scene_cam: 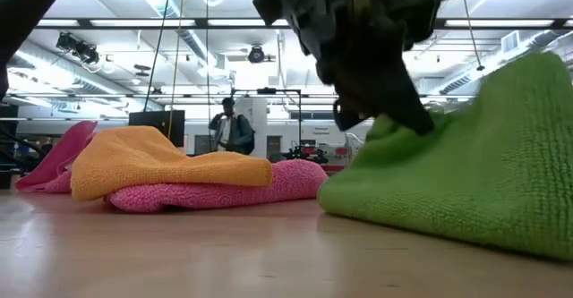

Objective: Fold microfiber towels
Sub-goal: Fold the green towel

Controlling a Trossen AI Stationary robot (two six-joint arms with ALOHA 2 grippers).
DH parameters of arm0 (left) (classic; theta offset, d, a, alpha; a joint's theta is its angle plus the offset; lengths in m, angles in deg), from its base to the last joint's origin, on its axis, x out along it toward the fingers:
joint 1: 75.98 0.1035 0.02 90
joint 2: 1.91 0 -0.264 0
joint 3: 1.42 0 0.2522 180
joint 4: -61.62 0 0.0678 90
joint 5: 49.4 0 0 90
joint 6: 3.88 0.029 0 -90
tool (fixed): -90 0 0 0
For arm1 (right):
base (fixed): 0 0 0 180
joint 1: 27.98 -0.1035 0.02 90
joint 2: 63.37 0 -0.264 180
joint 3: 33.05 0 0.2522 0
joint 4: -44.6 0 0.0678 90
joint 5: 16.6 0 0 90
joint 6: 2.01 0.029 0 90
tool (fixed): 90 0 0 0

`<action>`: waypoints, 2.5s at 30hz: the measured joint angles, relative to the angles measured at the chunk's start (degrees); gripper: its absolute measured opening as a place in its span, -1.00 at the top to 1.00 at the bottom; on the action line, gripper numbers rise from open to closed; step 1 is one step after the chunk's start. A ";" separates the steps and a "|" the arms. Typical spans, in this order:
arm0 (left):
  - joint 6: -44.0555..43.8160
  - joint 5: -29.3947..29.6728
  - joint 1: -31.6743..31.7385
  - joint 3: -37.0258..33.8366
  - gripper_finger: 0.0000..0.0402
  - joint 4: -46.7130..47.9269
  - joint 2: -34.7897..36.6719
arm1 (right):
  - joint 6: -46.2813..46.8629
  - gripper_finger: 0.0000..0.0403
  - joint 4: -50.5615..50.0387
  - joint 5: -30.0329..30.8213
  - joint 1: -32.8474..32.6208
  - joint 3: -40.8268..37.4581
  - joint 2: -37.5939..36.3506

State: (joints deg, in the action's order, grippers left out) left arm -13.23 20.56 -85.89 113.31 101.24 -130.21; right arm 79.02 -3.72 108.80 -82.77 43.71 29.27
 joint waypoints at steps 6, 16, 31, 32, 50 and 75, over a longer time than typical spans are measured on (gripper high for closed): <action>3.63 4.04 0.90 0.03 0.93 -0.64 -0.47 | 3.51 0.16 -0.21 0.32 -0.13 0.00 0.00; 10.42 7.78 1.81 0.15 0.92 -4.73 -2.28 | 4.48 0.16 -0.12 0.66 -0.10 0.00 0.00; 19.68 15.57 -0.16 -0.02 0.76 -6.48 -4.09 | 5.56 0.16 -0.56 0.63 -0.10 -0.04 0.00; 20.76 17.11 -0.47 -0.02 0.68 -6.61 -4.09 | 5.56 0.16 -0.55 0.63 -0.10 -0.04 0.00; 27.59 19.69 -1.30 6.16 -0.12 8.89 -0.31 | -0.14 0.16 -8.03 0.81 -0.32 -0.11 -0.02; 45.25 27.26 -8.68 7.37 -0.24 20.71 -5.82 | -12.68 0.15 -3.48 -0.93 3.17 -0.26 -0.02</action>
State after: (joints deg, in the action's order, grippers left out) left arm 32.02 47.82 -94.57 120.67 121.96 -136.03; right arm 66.34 -7.20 107.87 -79.60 43.45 29.24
